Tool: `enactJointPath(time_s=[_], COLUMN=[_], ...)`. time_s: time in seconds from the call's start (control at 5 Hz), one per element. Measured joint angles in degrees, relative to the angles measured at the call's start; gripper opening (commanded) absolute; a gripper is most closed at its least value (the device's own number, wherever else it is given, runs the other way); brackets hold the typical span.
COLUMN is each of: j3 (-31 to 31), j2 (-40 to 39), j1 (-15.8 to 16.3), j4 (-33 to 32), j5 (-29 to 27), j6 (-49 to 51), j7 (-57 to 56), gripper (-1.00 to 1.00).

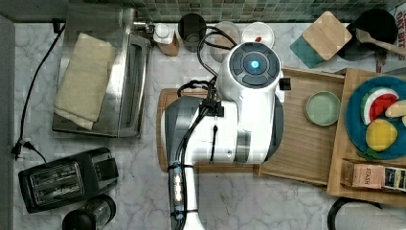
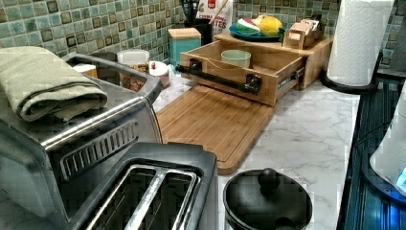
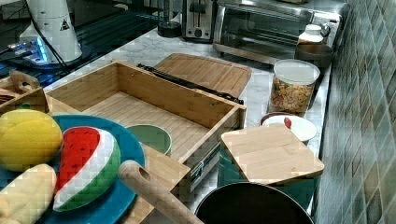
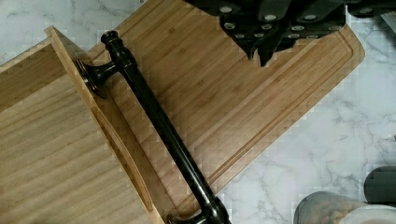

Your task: Close the drawer.

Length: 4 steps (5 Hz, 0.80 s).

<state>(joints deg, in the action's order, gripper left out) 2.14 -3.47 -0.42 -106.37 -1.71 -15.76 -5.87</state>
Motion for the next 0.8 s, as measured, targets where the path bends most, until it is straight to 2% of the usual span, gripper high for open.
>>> enactJointPath(time_s=[0.4,0.6,0.8], j3=[0.2,0.0,-0.3], j2=[-0.6,-0.6,-0.7], j1=[0.0,0.0,0.2], j4=[-0.5,-1.7,-4.0], j5=[0.0,1.4,1.5], j6=[-0.1,-3.6,-10.5], j7=[0.0,-4.3,-14.2], gripper=[-1.00,-1.00,-1.00])
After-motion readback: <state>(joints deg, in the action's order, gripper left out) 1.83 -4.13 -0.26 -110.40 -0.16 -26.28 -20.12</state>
